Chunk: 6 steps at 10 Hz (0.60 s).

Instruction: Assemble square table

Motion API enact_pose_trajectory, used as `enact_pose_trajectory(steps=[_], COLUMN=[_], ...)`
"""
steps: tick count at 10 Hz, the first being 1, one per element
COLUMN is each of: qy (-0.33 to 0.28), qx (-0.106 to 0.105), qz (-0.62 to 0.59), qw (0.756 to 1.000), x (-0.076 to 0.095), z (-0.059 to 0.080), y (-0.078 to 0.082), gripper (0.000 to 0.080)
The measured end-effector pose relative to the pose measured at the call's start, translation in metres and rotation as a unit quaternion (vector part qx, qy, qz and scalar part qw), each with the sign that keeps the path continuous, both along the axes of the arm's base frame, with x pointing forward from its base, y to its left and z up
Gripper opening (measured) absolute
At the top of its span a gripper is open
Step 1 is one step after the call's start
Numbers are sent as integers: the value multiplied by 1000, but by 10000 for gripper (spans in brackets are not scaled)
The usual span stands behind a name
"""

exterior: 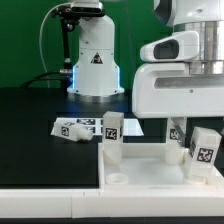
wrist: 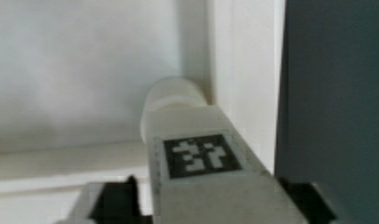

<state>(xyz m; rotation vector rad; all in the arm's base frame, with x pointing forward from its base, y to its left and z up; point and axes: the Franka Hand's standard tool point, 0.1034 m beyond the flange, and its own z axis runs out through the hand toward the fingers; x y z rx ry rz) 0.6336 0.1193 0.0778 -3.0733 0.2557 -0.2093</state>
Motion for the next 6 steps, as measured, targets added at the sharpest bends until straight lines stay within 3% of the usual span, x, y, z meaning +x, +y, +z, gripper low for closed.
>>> enact_pose_trajectory(steps=[3,5,6], qy=[4,11,17], qx=[12,34,46], qz=[-91,-243,-330], qw=[996,969,943], x=[0,2,2], z=[-1,-1,-2], y=[-2,-3,-1], gripper=[291,291,291])
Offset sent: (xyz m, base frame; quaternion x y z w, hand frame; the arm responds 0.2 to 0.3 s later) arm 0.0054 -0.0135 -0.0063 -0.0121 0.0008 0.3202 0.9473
